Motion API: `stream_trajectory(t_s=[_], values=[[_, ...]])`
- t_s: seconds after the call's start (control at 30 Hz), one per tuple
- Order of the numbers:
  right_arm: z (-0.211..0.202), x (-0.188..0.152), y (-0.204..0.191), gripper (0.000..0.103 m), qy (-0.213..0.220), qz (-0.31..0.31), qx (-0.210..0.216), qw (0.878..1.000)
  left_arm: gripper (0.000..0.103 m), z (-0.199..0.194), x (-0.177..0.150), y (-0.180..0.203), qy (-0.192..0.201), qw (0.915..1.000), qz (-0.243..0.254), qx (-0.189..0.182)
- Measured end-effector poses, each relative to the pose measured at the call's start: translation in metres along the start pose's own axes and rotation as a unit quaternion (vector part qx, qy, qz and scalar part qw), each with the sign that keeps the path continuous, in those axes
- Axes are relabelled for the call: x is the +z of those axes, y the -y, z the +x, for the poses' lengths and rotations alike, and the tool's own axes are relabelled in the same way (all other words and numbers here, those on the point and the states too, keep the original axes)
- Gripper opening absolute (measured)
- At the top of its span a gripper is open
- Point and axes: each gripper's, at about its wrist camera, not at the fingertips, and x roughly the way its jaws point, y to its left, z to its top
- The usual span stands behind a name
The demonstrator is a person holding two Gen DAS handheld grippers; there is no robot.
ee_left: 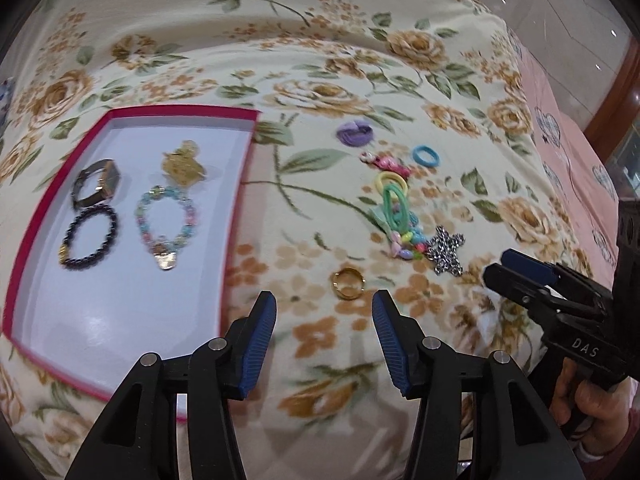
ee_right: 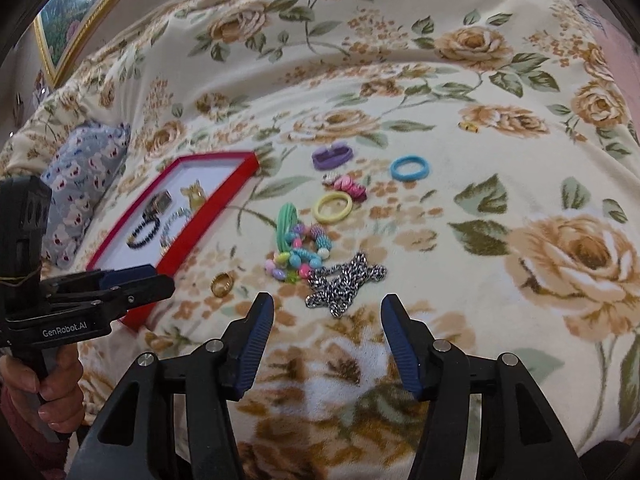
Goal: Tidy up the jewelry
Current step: 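Grasp the gold ring with the left tool while the right grasps the silver chain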
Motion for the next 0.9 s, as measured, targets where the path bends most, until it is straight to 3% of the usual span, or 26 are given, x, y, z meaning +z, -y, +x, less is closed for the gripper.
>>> stream_trajectory(t_s=[0.6, 0.67, 0.73, 0.83, 0.9], values=[[0.044, 0.011, 0.016, 0.061, -0.046, -0.006, 0.003, 0.999, 0.049, 0.071, 0.022, 0.02, -0.044, 0.998, 0.044, 0.012], [0.047, 0.011, 0.015, 0.059, -0.044, -0.012, -0.001, 0.999, 0.037, 0.074, 0.022, 0.022, -0.04, 0.9979, 0.049, 0.015], [0.049, 0.01, 0.014, 0.055, -0.041, -0.017, -0.007, 0.999, 0.025, 0.077, 0.023, 0.022, -0.039, 0.9979, 0.05, 0.016], [0.05, 0.011, 0.015, 0.034, -0.037, -0.018, -0.018, 0.999, 0.022, 0.077, 0.023, 0.019, -0.037, 0.9982, 0.046, 0.008], [0.05, 0.012, 0.017, 0.014, -0.035, -0.013, -0.016, 0.999, 0.022, 0.076, 0.022, 0.019, -0.033, 0.9983, 0.048, 0.007]])
